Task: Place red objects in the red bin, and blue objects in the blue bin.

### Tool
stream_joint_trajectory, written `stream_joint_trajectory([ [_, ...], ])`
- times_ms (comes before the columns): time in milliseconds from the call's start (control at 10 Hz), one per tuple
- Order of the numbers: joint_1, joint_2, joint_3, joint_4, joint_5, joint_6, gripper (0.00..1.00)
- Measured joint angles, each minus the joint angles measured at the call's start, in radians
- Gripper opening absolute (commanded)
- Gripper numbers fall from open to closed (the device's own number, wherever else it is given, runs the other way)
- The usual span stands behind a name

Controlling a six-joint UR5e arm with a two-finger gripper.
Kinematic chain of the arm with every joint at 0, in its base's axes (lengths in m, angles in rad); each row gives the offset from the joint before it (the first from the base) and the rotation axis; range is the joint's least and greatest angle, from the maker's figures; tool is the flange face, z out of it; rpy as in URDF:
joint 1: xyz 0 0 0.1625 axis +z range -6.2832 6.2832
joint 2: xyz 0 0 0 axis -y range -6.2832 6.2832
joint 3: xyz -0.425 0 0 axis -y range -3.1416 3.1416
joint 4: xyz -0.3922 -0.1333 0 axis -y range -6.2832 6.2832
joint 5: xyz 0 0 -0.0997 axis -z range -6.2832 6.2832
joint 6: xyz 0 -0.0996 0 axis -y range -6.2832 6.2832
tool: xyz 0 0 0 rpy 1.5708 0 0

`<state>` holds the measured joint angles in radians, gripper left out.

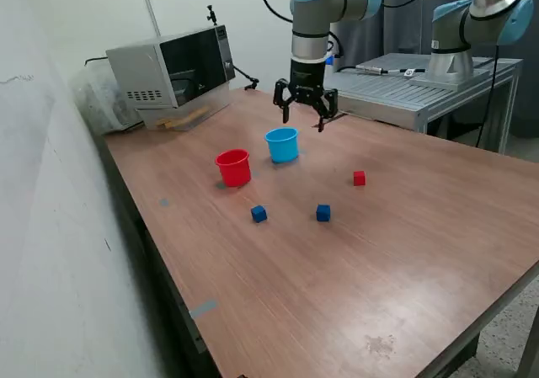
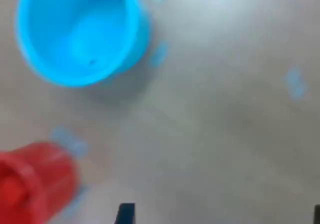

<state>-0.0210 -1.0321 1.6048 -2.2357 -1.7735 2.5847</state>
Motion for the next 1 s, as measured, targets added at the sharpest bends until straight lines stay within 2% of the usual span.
stream_joint_trajectory([
  [200,0.02,-0.029,0.096,0.009,0.023,-0.081,1.0],
  [400,0.035,-0.041,0.153,0.007,0.055,-0.119,1.0],
  [500,0.04,-0.044,0.168,0.0,0.079,-0.129,1.0],
  [800,0.057,-0.045,0.189,-0.045,0.184,-0.143,1.0],
  [1000,0.068,-0.039,0.193,-0.083,0.226,-0.146,1.0],
])
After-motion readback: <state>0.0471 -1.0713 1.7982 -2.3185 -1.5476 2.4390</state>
